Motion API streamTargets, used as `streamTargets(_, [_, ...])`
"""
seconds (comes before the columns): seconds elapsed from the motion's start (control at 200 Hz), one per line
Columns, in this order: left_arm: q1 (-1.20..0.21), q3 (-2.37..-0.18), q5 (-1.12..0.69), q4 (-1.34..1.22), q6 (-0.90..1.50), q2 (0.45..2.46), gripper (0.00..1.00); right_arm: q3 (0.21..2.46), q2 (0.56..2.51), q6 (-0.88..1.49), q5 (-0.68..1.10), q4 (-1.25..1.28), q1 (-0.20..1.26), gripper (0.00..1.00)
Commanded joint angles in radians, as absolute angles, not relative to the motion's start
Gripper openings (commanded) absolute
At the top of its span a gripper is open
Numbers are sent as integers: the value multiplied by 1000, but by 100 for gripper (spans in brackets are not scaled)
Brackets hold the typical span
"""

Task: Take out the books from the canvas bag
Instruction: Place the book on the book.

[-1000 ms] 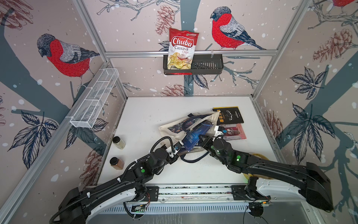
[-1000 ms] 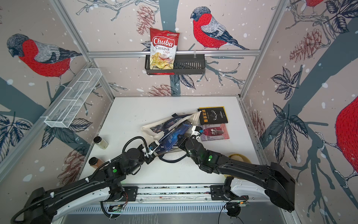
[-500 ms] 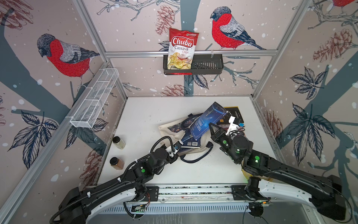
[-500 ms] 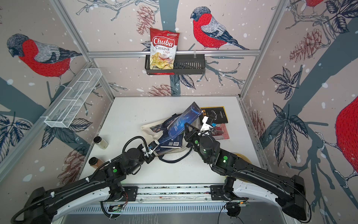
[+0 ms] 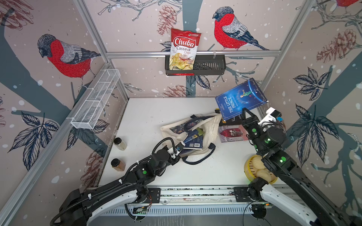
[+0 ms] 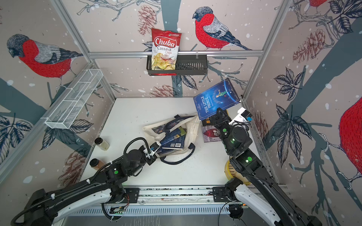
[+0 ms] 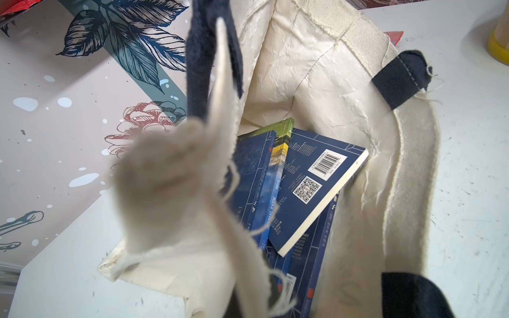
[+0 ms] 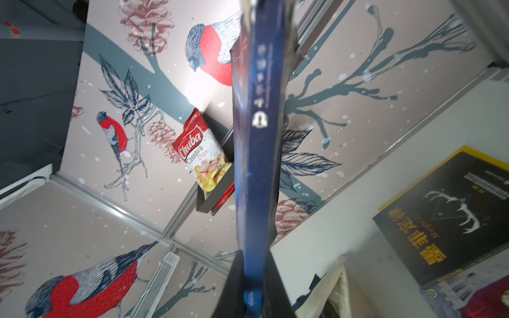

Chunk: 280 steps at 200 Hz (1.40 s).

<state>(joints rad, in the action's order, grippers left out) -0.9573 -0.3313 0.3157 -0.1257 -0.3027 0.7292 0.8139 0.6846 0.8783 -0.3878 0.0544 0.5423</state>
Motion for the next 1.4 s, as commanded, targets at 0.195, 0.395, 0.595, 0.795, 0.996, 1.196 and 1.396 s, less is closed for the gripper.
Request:
streamTargets(0.195, [-958, -343, 304, -209, -313, 729, 0, 698, 684, 1026, 24, 103, 143, 0])
streamTargets(0.395, [-959, -343, 307, -207, -315, 727, 0, 560, 750, 1111, 173, 226, 32, 0])
streamTargets(0.595, [-959, -346, 305, -207, -316, 733, 0, 441, 842, 1143, 164, 332, 29, 0])
streamTargets(0.795, [-959, -344, 302, -206, -316, 733, 0, 340, 957, 1165, 194, 474, 28, 0])
streamTargets(0.996, [-958, -345, 301, -208, -316, 736, 0, 244, 991, 1186, 119, 541, 35, 0])
streamTargets(1.196, [-959, -346, 298, -206, -316, 743, 0, 152, 981, 1246, 33, 501, 25, 0])
streamTargets(1.396, [-959, -345, 294, -209, -319, 750, 0, 132, 1004, 1265, -4, 471, 32, 0])
